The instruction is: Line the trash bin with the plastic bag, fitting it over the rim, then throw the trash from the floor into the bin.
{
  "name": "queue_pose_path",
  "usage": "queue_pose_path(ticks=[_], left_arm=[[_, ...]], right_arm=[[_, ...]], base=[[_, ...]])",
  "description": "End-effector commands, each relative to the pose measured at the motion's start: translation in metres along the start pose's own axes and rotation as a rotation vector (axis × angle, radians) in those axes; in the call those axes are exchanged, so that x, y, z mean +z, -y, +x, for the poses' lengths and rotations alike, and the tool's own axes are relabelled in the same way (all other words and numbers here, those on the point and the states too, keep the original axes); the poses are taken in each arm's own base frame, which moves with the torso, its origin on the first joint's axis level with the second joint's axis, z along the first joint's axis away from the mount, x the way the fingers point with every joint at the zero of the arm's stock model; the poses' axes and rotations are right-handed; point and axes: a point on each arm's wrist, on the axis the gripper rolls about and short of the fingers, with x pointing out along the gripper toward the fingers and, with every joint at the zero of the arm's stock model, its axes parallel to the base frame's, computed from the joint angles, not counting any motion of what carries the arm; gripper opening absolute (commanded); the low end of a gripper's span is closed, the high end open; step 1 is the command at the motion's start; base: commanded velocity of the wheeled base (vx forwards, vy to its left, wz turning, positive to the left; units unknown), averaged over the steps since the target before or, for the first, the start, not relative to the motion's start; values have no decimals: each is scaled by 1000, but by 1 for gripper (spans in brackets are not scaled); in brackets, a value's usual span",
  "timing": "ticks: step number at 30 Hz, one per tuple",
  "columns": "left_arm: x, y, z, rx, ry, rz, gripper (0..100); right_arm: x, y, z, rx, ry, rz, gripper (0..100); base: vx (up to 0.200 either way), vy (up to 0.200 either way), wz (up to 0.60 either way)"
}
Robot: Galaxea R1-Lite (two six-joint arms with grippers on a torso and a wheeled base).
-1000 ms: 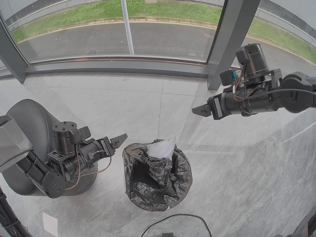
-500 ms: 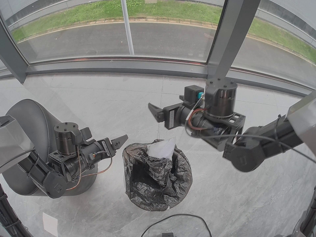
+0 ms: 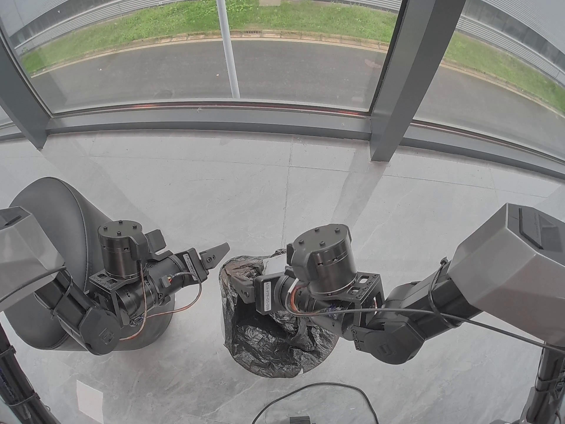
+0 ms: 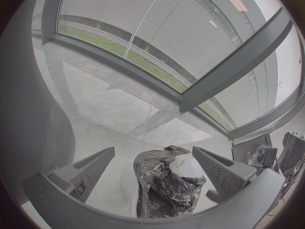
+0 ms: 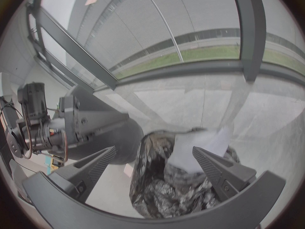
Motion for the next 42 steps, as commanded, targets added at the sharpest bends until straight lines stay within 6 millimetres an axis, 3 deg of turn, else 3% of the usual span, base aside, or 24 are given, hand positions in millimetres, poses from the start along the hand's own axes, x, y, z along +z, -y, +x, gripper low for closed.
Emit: queue_pose_path(ticks=[1, 6, 18, 42], left_arm=[[-1, -1, 1, 3, -5, -1, 100], [-2, -1, 1, 3, -6, -1, 100], [-3, -2, 3, -3, 6, 0, 100], [-5, -3, 5, -5, 10, 0, 100]], right_arm=[[-5, -3, -5, 13, -39, 25, 100], [-7, -1, -1, 15, -45, 27, 100], [-21, 27, 29, -35, -73, 44, 100], [-40, 35, 74, -44, -158, 44, 100]], base=[[0, 0, 0], [0, 0, 0], [0, 0, 0], [0, 0, 0]])
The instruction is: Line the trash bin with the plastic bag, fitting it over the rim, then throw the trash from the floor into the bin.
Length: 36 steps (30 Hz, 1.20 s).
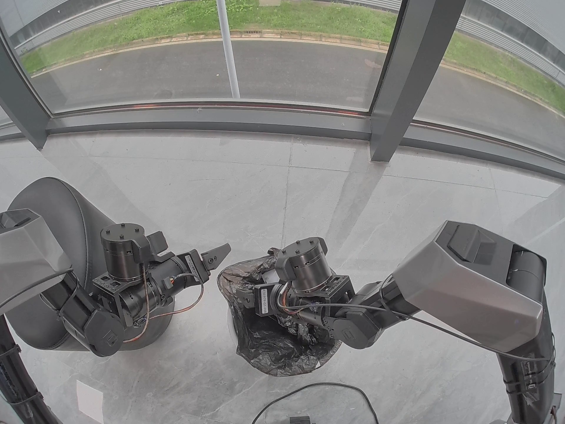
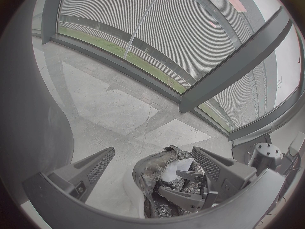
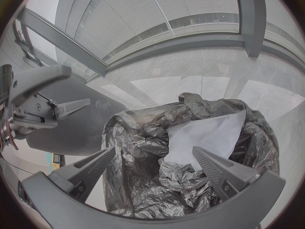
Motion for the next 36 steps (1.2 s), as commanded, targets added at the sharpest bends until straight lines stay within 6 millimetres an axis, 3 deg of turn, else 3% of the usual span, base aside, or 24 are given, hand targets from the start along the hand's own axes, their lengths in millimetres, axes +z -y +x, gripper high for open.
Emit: queue_pose_path(ticks=[1, 22, 36], left_arm=[[0, 0, 0, 1, -1, 0, 100], [-2, -1, 2, 4, -8, -1, 100], [-2, -1, 2, 3, -9, -2, 100]], right_arm=[[-9, 3, 11, -11, -23, -1, 100], [-19, 32, 29, -40, -66, 32, 100], [-24, 36, 36, -43, -75, 35, 100]], base=[[0, 0, 0], [0, 0, 0], [0, 0, 0]])
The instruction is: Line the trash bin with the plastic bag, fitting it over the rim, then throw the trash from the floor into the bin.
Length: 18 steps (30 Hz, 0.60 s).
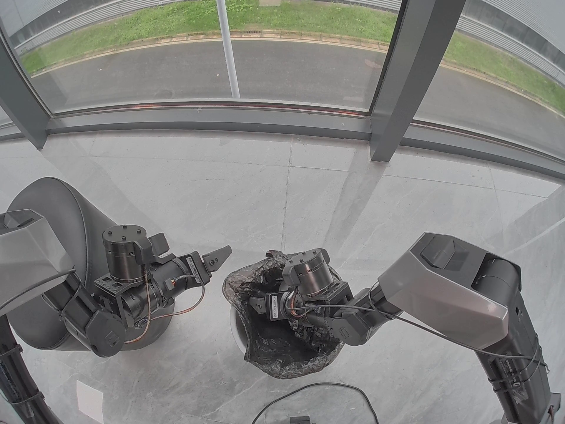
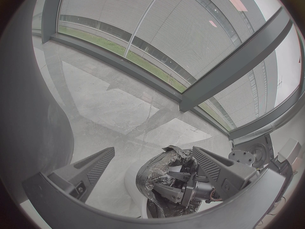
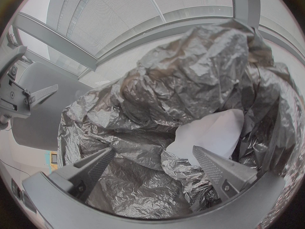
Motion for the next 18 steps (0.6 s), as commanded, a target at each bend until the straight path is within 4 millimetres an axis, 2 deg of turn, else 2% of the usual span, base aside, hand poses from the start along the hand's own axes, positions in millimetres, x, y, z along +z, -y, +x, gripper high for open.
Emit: queue_pose_path(ticks=[1, 8, 9, 12, 15, 18], left_arm=[[0, 0, 0, 1, 1, 0, 100], [1, 0, 0, 0, 4, 0, 100], [2, 1, 0, -2, 6, 1, 100], [1, 1, -1, -2, 4, 1, 100], [1, 1, -1, -4, 4, 1, 100], [1, 3, -2, -9, 4, 3, 100]], right_arm=[[-3, 1, 3, -2, -5, 1, 100], [9, -4, -8, 3, 23, 30, 100], [19, -9, -23, 14, 41, 39, 100], [30, -17, -47, 30, 63, 36, 100], [31, -24, -66, 44, 61, 30, 100], [25, -38, -96, 76, 40, 31, 100]], base=[[0, 0, 0], [0, 0, 0], [0, 0, 0], [0, 0, 0], [0, 0, 0], [0, 0, 0]])
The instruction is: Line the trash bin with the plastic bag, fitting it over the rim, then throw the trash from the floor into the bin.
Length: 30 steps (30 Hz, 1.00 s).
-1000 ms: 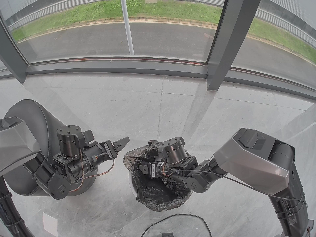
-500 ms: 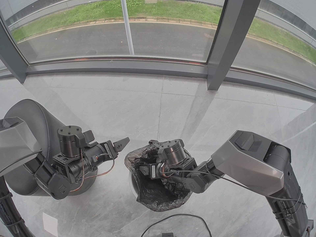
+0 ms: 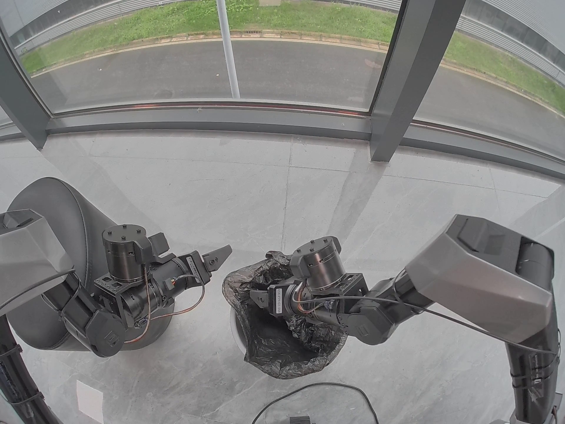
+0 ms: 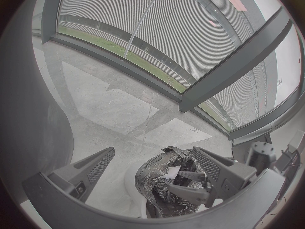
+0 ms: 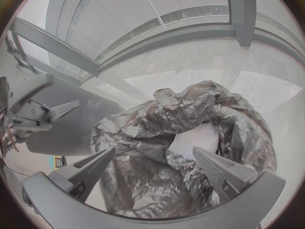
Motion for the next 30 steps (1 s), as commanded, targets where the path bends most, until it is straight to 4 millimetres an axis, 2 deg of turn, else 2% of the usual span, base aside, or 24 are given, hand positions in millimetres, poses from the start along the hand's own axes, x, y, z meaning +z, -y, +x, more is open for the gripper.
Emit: queue_pose_path(ticks=[1, 2, 5, 8, 9, 11, 14, 15, 16, 17, 18, 20, 21, 22, 23, 24, 25, 26, 27, 29, 30], left_arm=[[1, 3, -2, -8, 3, 2, 100], [1, 3, -2, -10, 4, 3, 100], [0, 5, -2, -8, 3, 5, 100], [-1, 8, -2, 6, 12, 9, 100], [-1, 8, -2, 7, 14, 10, 100], [2, 11, -4, 19, 29, 14, 100], [11, 18, -12, 47, 70, 40, 100], [12, 19, -13, 51, 74, 43, 100], [17, 21, -19, 73, 91, 53, 100], [17, 21, -19, 73, 91, 53, 100], [26, 26, -31, 92, 116, 57, 100], [33, 30, -42, 101, 129, 62, 100], [40, 34, -54, 111, 135, 74, 100], [41, 35, -56, 113, 135, 77, 100], [53, 41, -77, 135, 143, 112, 100], [54, 41, -81, 140, 144, 116, 100], [66, 47, -105, 153, 168, 142, 100], [66, 47, -105, 153, 168, 142, 100], [75, 51, -131, 157, 182, 159, 100], [80, 53, -149, 165, 188, 166, 100], [83, 54, -164, 172, 190, 169, 100]], right_arm=[[9, -26, -56, 63, 17, 2, 100], [9, -32, -71, 87, 16, 24, 100], [14, -37, -97, 111, 27, 77, 100], [17, -34, -125, 110, 47, 87, 100], [18, -33, -128, 111, 50, 86, 100], [28, -28, -153, 103, 95, 99, 100], [53, -4, -186, -19, 152, 154, 100], [56, 0, -189, -29, 159, 162, 100], [71, 13, -206, -60, 207, 207, 100], [71, 13, -206, -60, 207, 207, 100], [86, 28, -230, -76, 274, 256, 100], [94, 35, -248, -74, 320, 270, 100], [99, 42, -264, -82, 353, 277, 100], [99, 42, -266, -85, 356, 277, 100], [103, 49, -287, -116, 391, 272, 100], [104, 50, -291, -118, 397, 271, 100], [104, 55, -311, -154, 427, 257, 100], [104, 55, -311, -154, 427, 257, 100], [103, 61, -333, -193, 461, 257, 100], [101, 65, -350, -222, 483, 268, 100], [98, 68, -366, -247, 504, 277, 100]], base=[[0, 0, 0], [0, 0, 0], [0, 0, 0], [0, 0, 0], [0, 0, 0], [0, 0, 0], [0, 0, 0], [0, 0, 0], [0, 0, 0], [0, 0, 0], [0, 0, 0], [0, 0, 0], [0, 0, 0], [0, 0, 0], [0, 0, 0], [0, 0, 0], [0, 0, 0], [0, 0, 0], [0, 0, 0], [0, 0, 0], [0, 0, 0]])
